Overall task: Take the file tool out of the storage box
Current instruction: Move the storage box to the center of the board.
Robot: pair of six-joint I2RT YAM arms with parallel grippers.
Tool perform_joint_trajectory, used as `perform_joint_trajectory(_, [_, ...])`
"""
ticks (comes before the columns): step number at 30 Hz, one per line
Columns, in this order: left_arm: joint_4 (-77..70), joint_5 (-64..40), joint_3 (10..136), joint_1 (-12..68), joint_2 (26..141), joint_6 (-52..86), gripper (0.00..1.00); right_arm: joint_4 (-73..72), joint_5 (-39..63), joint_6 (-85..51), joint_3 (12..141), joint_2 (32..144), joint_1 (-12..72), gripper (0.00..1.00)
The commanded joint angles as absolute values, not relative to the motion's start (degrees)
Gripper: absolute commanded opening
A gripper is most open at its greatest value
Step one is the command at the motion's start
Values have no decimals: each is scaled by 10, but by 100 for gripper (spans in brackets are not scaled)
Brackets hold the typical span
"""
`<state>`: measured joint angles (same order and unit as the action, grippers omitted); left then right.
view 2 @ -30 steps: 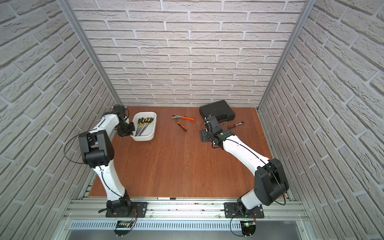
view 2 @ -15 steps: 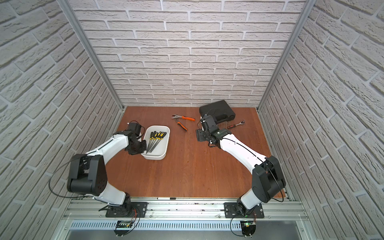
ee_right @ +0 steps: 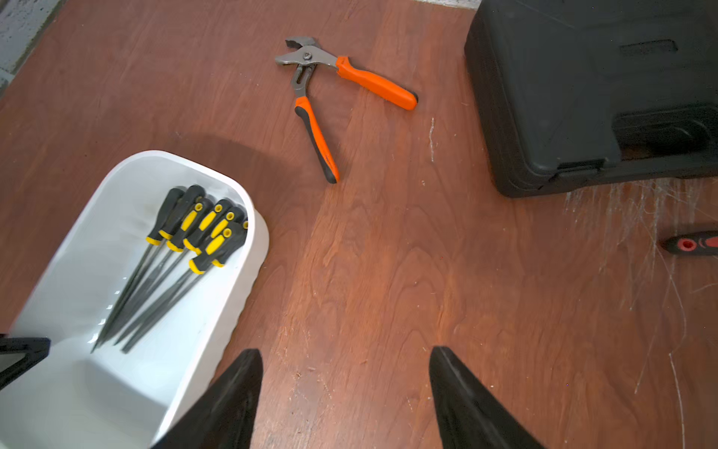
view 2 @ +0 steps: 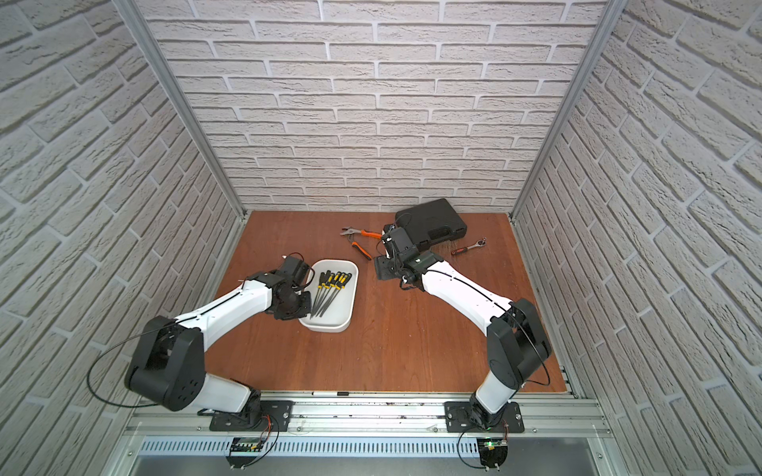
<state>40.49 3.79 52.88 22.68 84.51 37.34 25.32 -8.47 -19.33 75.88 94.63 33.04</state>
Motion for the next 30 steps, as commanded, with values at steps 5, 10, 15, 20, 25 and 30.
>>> perform_joint_trajectory(5, [427, 38, 576, 252, 855, 376, 33, 234, -81, -212, 767, 949, 344, 74])
perform_joint_trajectory(10, [455, 61, 636, 256, 845, 358, 36, 232, -77, -220, 768, 945, 348, 74])
perform_joint_trajectory(15, [444, 62, 698, 212, 880, 299, 33, 222, -50, -223, 774, 951, 359, 74])
perform_joint_trajectory(20, [429, 31, 752, 152, 967, 257, 33, 236, -53, -215, 812, 974, 392, 74])
perform_joint_trajectory(25, [409, 9, 774, 131, 1026, 256, 30, 237, -38, -241, 842, 1009, 419, 74])
perform_joint_trajectory(30, [394, -25, 773, 141, 1050, 265, 23, 284, -42, -247, 912, 1070, 441, 72])
